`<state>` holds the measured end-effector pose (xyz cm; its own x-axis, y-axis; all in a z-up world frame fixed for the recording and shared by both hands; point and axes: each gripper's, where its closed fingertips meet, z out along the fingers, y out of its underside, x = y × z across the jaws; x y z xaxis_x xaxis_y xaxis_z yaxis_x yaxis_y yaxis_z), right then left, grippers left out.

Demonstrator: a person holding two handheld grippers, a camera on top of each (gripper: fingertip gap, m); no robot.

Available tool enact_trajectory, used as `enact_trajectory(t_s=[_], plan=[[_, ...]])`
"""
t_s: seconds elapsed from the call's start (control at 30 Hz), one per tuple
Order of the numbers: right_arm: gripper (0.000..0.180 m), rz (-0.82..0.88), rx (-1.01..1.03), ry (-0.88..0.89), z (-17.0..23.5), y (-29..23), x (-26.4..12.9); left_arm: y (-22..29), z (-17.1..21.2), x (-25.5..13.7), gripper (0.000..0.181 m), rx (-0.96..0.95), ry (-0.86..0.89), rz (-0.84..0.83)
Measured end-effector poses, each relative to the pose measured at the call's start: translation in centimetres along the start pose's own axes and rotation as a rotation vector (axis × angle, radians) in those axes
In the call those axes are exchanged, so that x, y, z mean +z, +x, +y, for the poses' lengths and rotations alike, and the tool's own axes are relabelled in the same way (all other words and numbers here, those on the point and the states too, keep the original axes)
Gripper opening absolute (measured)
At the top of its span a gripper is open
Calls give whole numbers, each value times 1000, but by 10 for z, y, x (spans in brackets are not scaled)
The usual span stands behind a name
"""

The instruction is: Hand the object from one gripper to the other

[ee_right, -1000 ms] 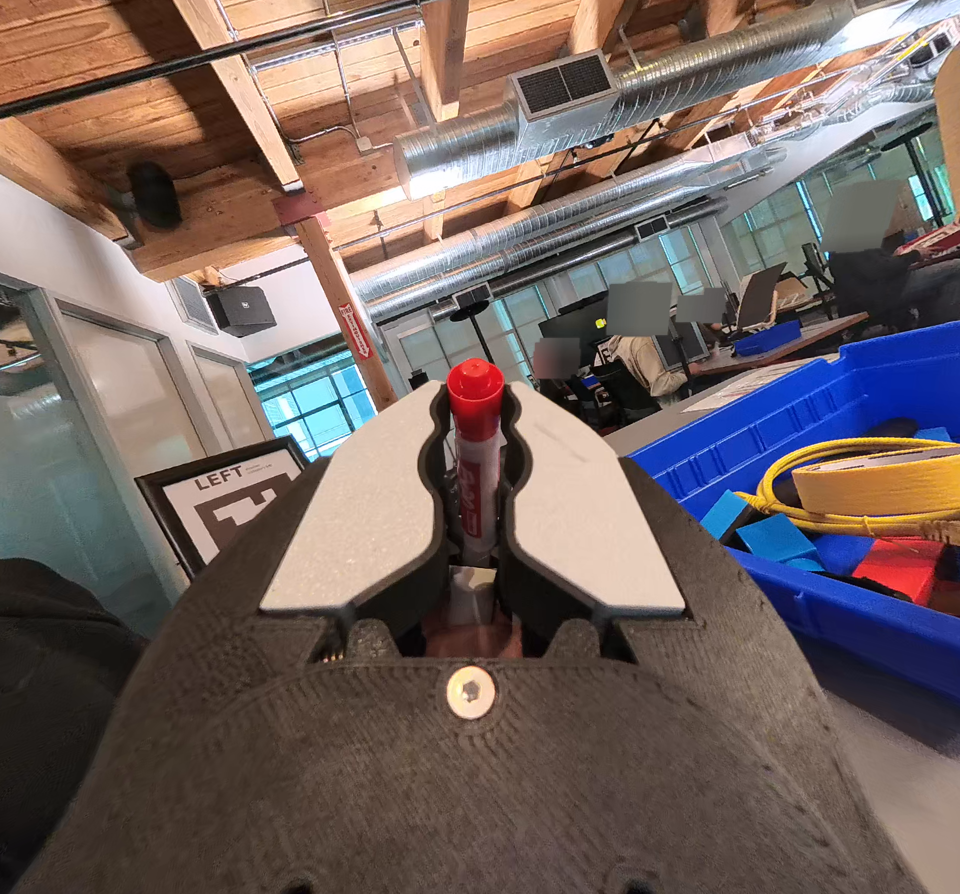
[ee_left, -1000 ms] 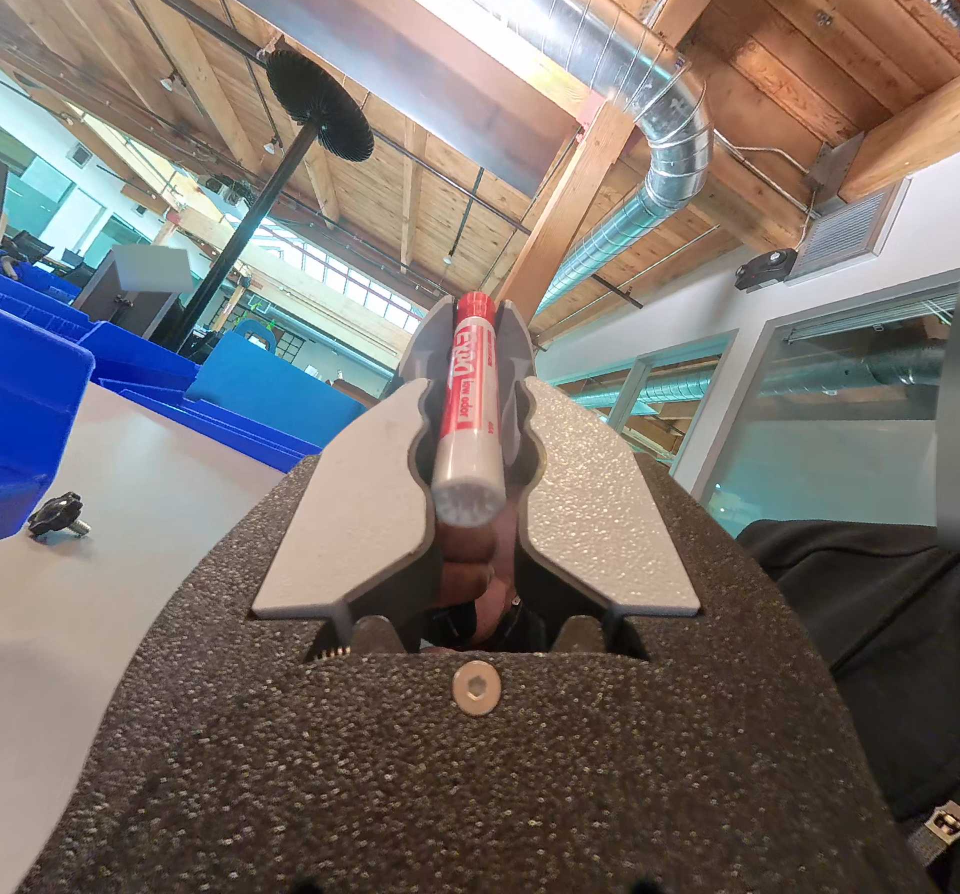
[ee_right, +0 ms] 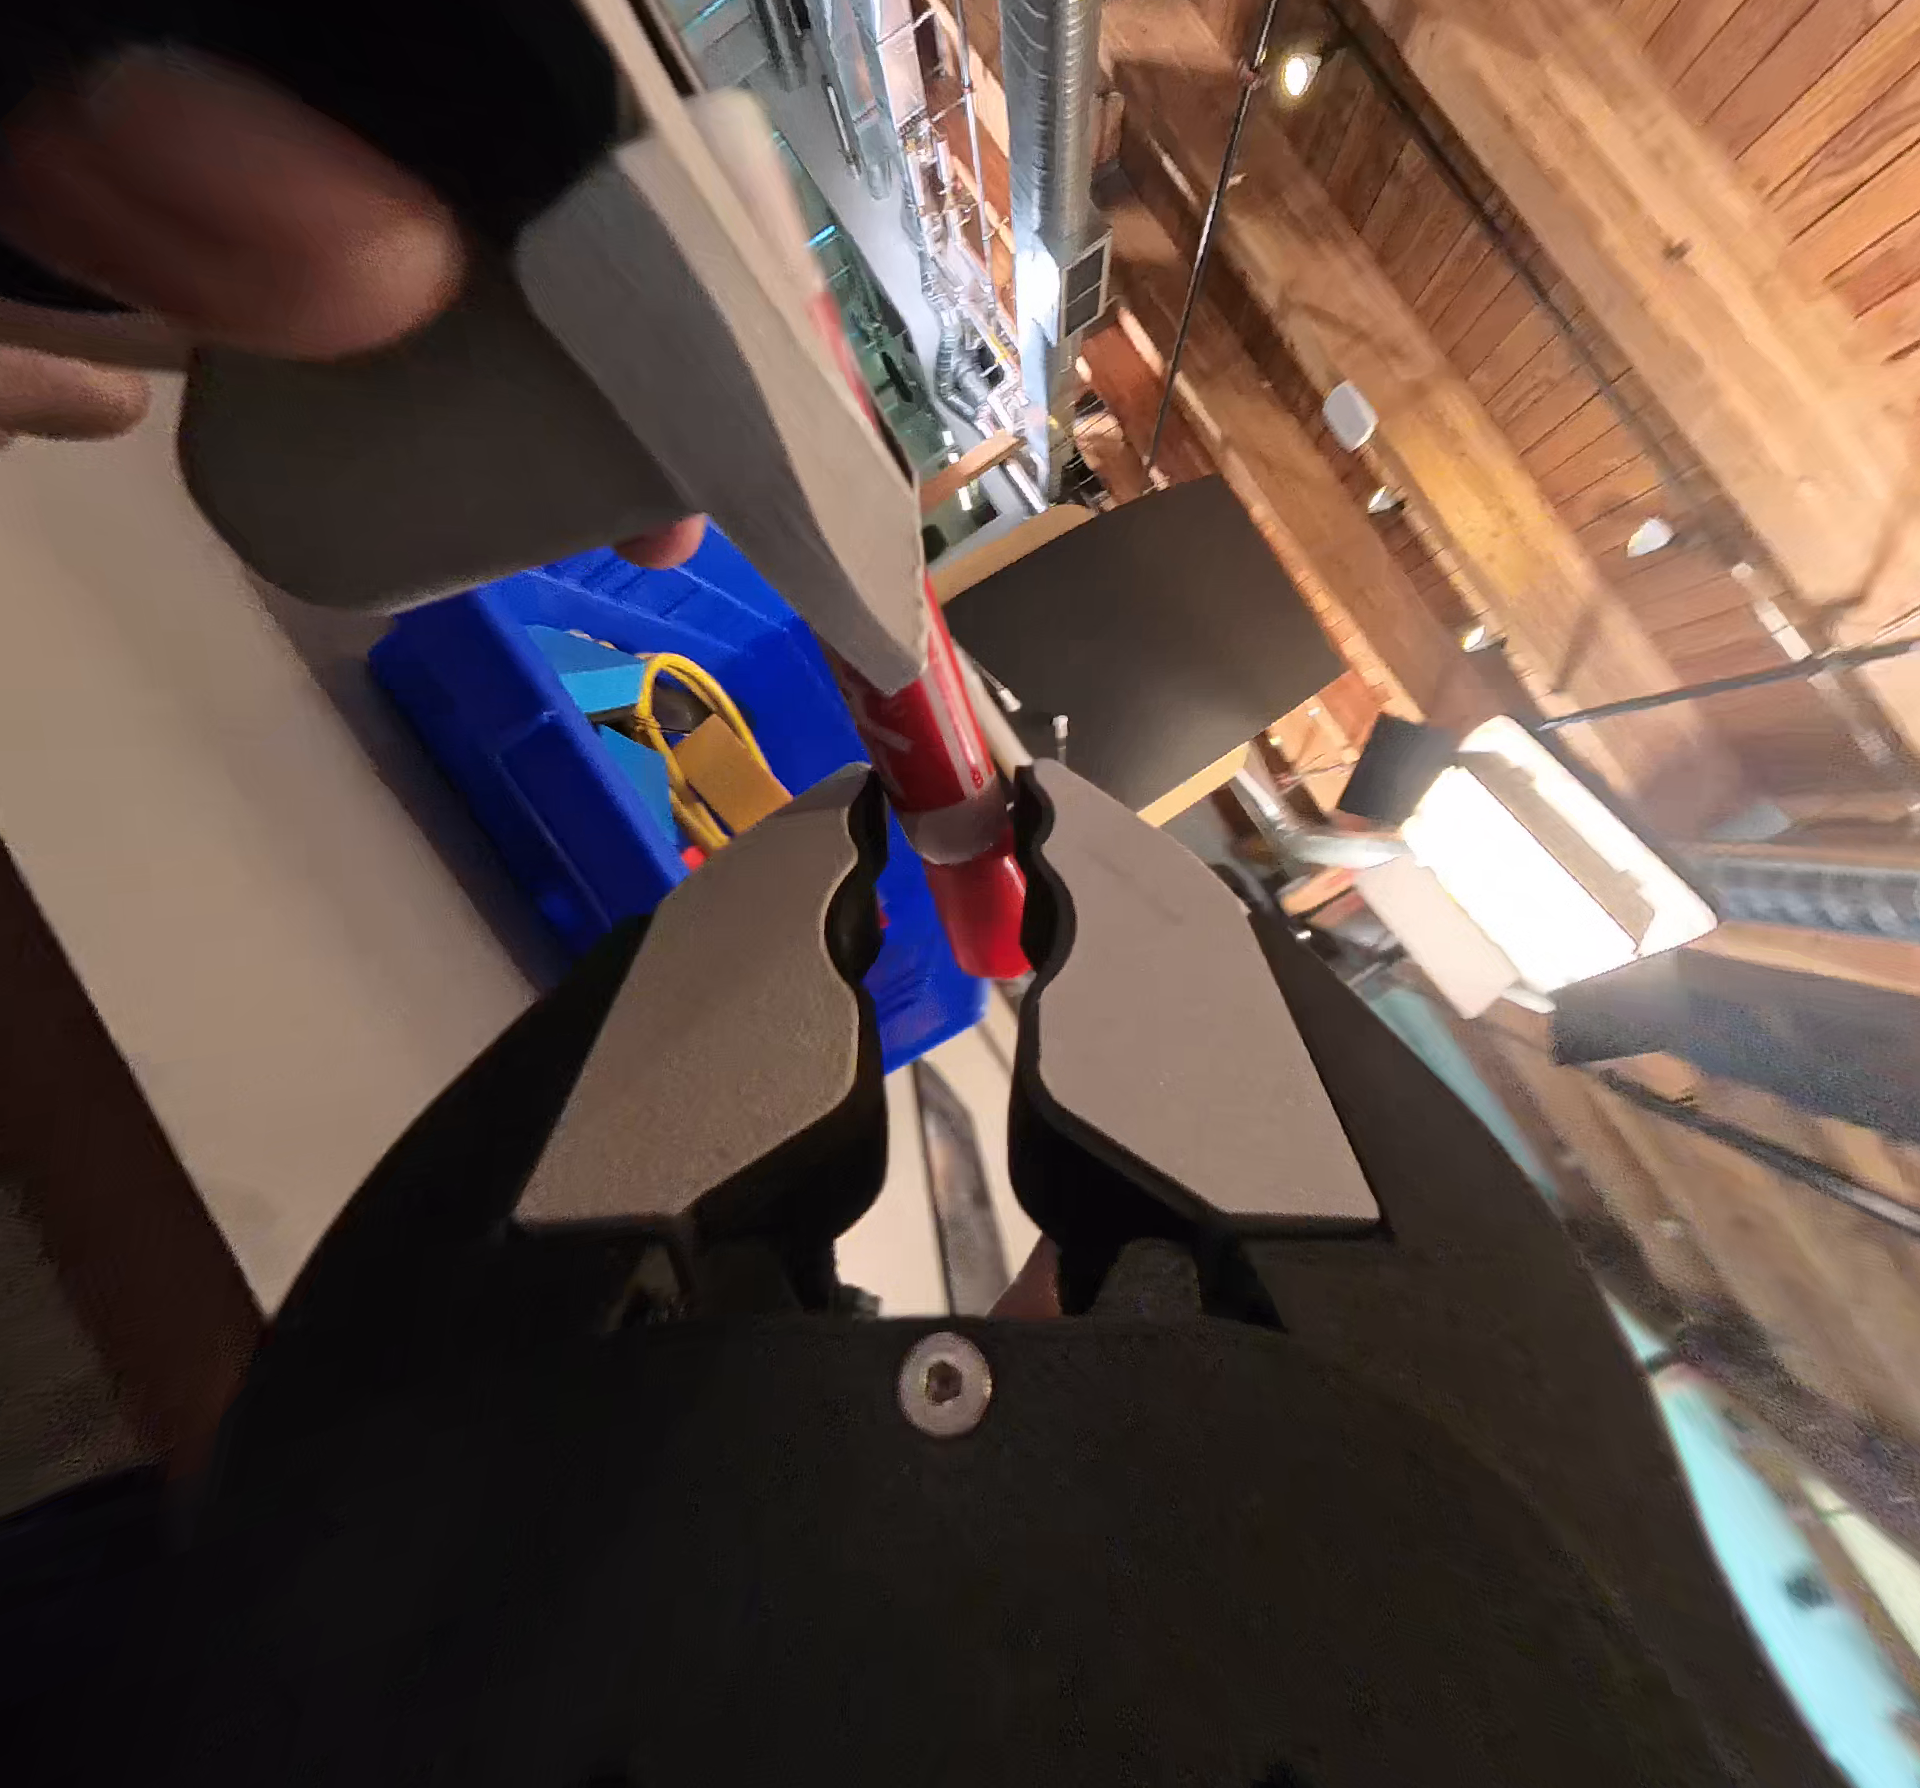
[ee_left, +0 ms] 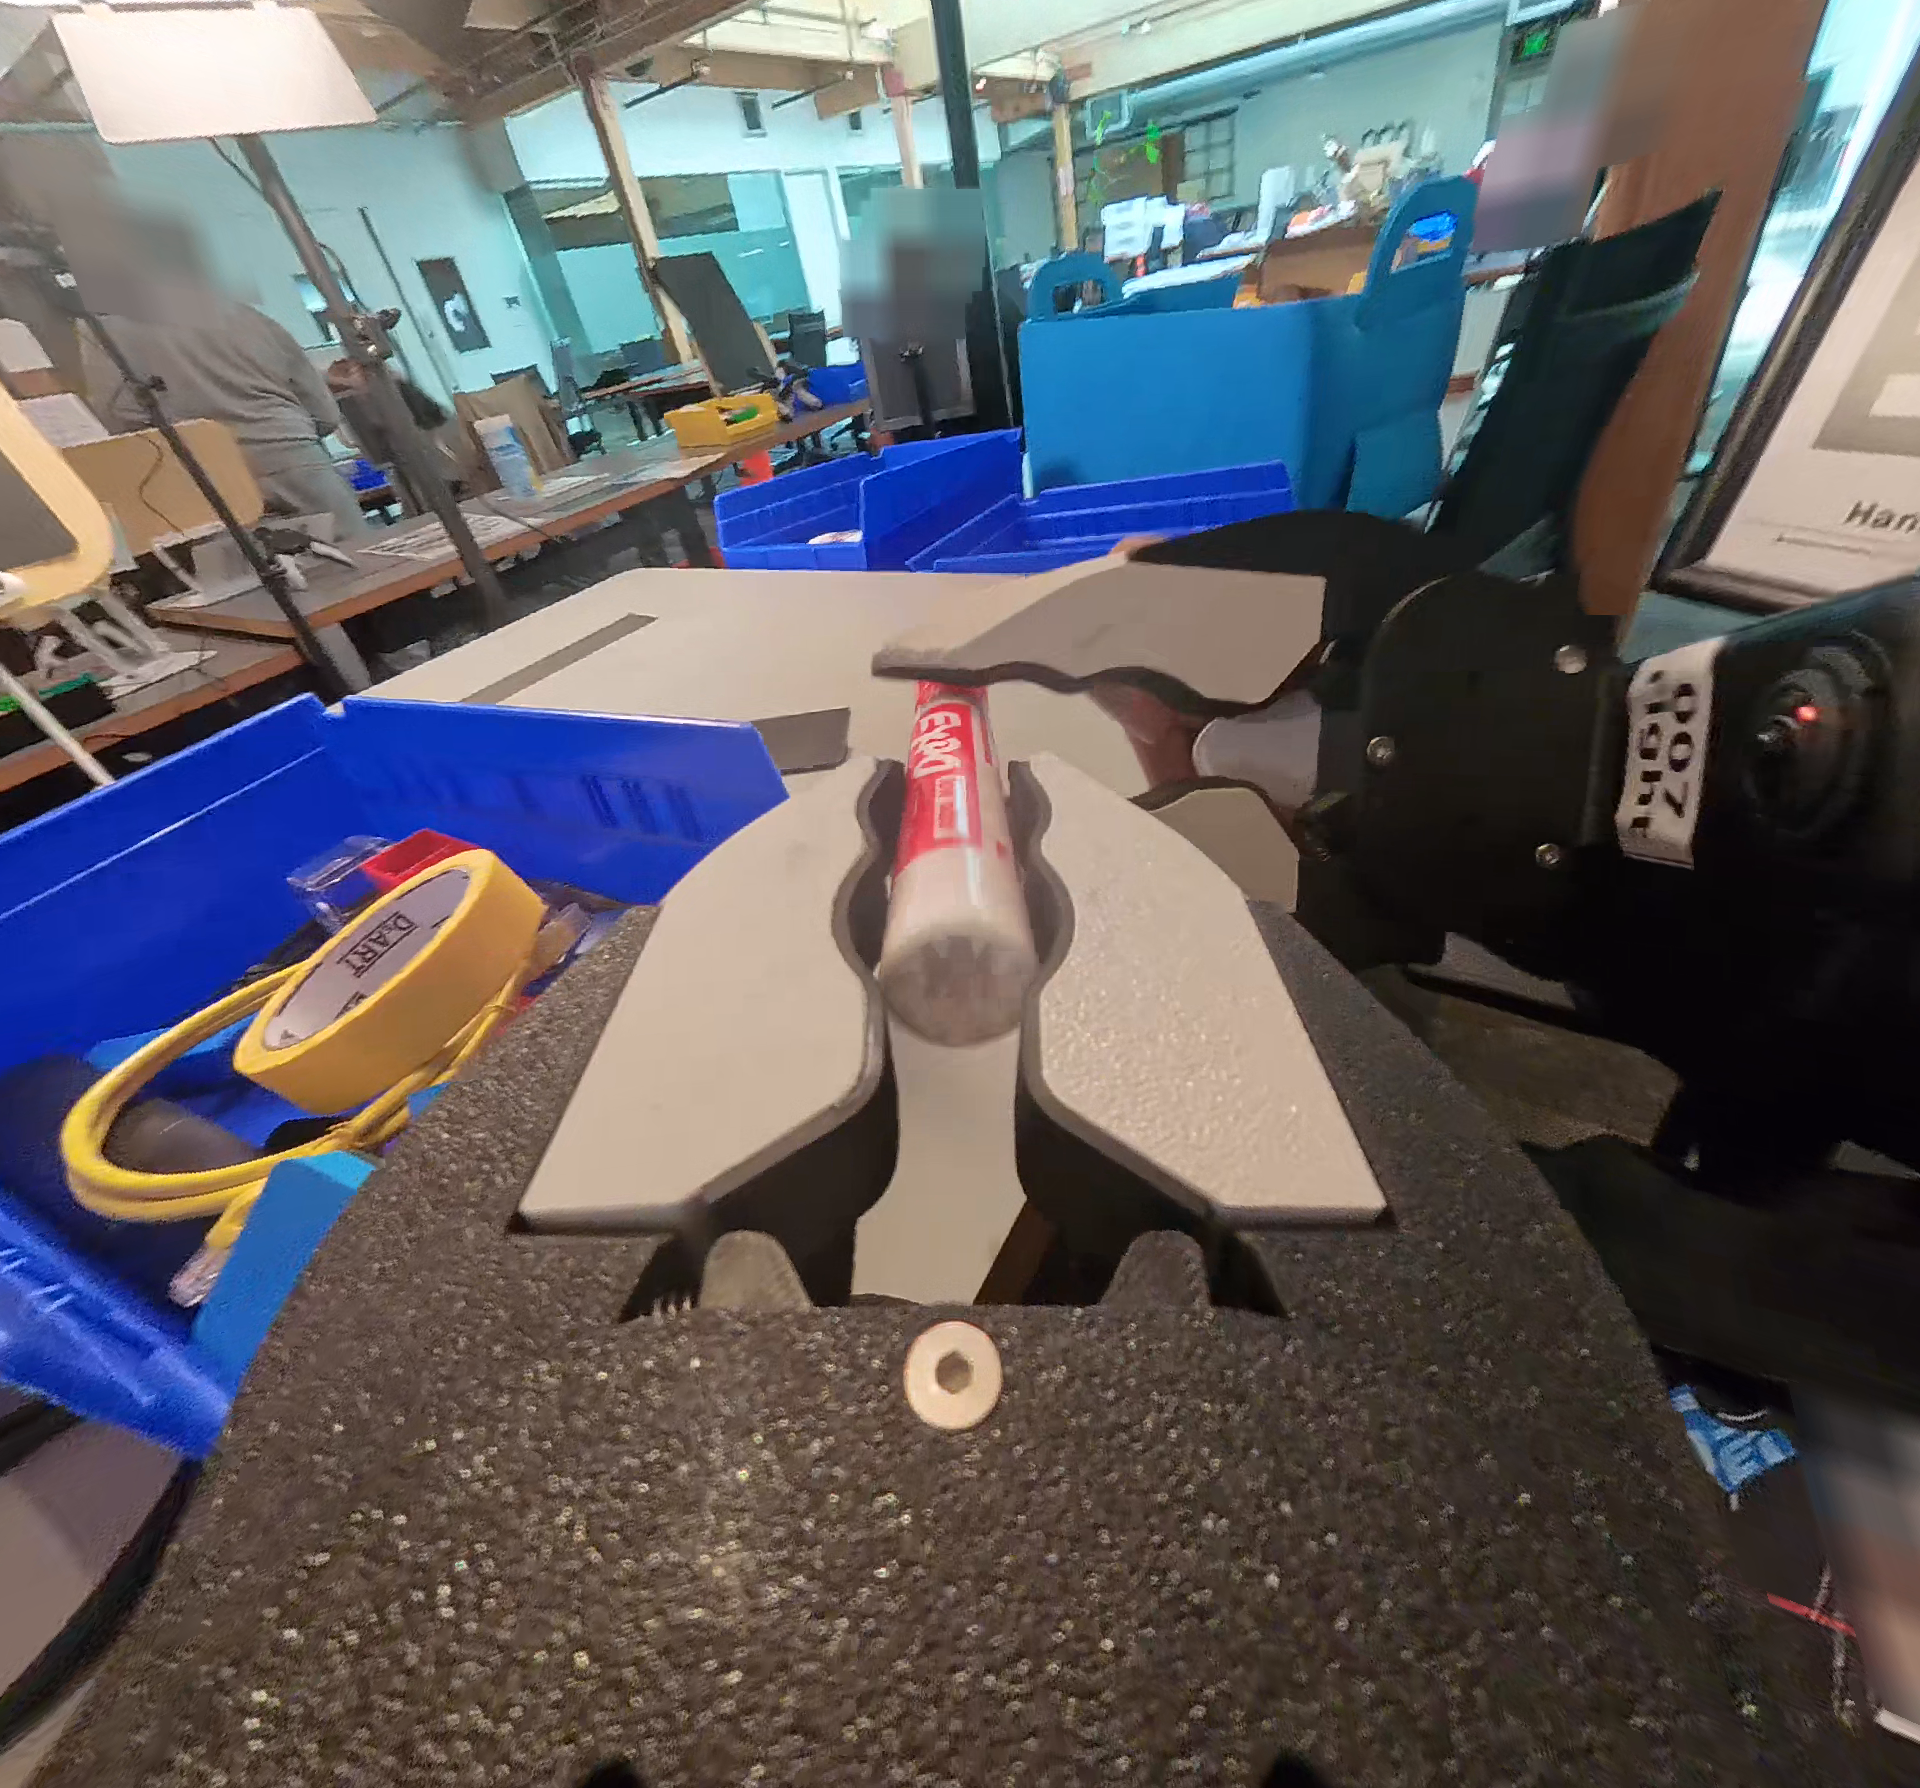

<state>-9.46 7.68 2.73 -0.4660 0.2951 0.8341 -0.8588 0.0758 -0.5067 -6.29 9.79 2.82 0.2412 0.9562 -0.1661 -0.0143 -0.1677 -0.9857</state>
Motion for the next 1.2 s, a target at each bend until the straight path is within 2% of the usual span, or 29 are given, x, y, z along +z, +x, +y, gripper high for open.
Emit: enact_trajectory(t_s=[0.03, 0.1, 0.27, 0.4, 0.5, 0.53, 0.6, 0.67, 0.73, 0.8, 0.87, 0.93, 1.0, 1.2], plan=[[20, -17, 69, -9, 2, 0, 1, 1, -4, -1, 24, -23, 33, 18], [19, -88, 290, 5, 1, -2, 3, -1, -14, -5, 41, -79, 128, 46], [18, -396, 873, 85, -14, -14, 0, -8, -17, -10, 46, -208, 238, 126], [18, -615, 1124, 115, -26, -25, -7, -5, -11, -6, 45, -290, 247, 182], [19, -745, 1171, 118, -35, -38, -14, 2, -7, 0, 45, -297, 219, 199], [19, -768, 1158, 109, -36, -43, -15, 5, -6, 1, 42, -290, 207, 206], [19, -794, 1123, 97, -38, -50, -17, 11, -3, 3, 21, -260, 189, 220], [19, -750, 1058, 80, -33, -49, -16, 7, 0, 4, 20, -218, 162, 179], [33, -637, 901, 41, -20, -44, -10, -7, 2, 2, 19, -148, 135, 62], [38, -495, 691, 44, -11, -29, -8, -20, 6, -1, 20, 22, 70, -68], [43, -368, 461, 86, -12, -14, -12, -31, 13, -5, 20, 278, -39, -200], [45, -309, 272, 117, -19, -7, -18, -36, 19, -8, 19, 560, -157, -285], [46, -290, 144, 145, -27, -6, -24, -30, 25, -8, 19, 792, -231, -286], [42, -354, -69, 90, -24, -23, -32, -11, 33, -6, 19, 1000, -258, -198]])
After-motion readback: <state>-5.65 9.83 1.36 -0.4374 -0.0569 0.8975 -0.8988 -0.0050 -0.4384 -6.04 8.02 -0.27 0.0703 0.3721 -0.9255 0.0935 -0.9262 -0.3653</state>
